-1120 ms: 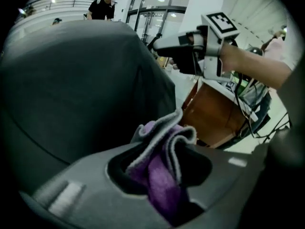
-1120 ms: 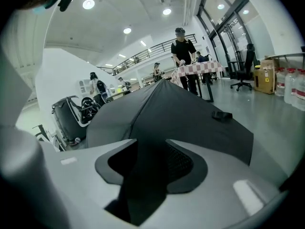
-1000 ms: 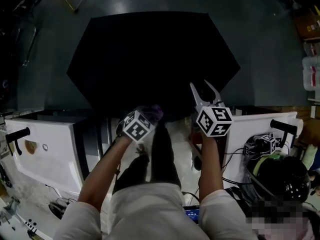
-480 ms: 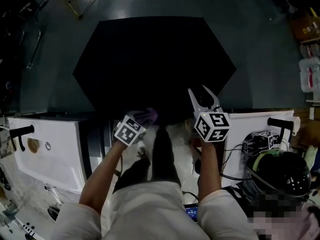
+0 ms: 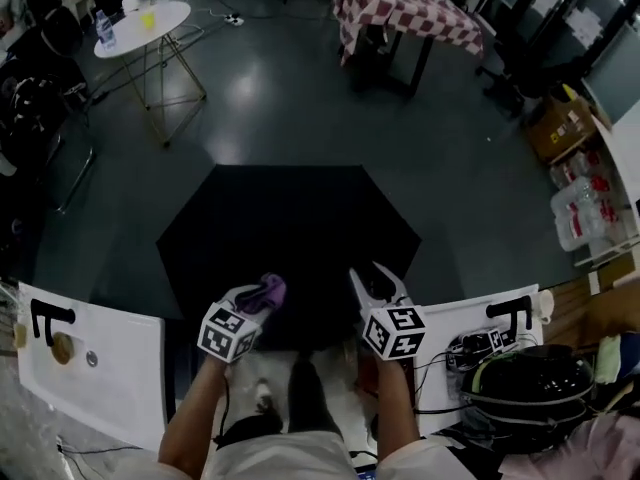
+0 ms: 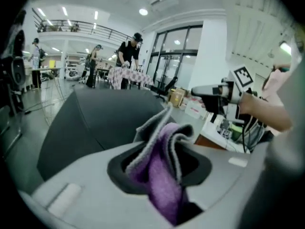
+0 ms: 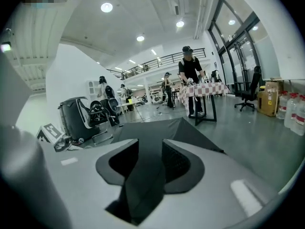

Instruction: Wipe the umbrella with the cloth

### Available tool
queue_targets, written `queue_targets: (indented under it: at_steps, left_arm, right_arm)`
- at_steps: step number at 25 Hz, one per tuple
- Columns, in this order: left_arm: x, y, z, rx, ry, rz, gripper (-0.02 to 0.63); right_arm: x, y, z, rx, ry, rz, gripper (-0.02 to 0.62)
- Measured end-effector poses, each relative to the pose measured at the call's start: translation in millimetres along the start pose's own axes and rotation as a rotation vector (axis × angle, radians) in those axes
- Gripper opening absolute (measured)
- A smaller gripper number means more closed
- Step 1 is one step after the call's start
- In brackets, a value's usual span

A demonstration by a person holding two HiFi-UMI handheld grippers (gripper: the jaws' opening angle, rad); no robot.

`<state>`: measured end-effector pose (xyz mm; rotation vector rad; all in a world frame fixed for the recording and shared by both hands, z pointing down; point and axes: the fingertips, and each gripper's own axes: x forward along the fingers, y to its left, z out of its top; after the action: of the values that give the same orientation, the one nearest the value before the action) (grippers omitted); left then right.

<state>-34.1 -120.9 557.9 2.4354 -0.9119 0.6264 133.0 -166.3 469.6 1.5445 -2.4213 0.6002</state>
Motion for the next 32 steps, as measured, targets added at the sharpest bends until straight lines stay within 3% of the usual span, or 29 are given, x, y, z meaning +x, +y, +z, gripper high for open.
queue_targets:
  at_steps: [6, 11, 22, 32]
  left_arm:
    - [-68, -7, 100, 0.086, -0.232, 0.073, 0.129]
    - [-130, -29, 144, 0.137, -0.354, 0.108, 0.129]
    - [-234, -93, 174, 0.233, -0.505, 0.149, 0.129]
    - [-293, -119, 178, 0.318, -0.568, 0.205, 0.130]
  right_arm:
    - [-50, 36, 63, -0.071, -0.083, 0.006, 0.110]
    - [-93, 70, 92, -0.108, -0.141, 0.010, 0.012]
    - [-183, 154, 128, -0.189, -0.250, 0.091, 0.006]
    - [-215, 202, 146, -0.265, -0.328, 0.113, 0.006]
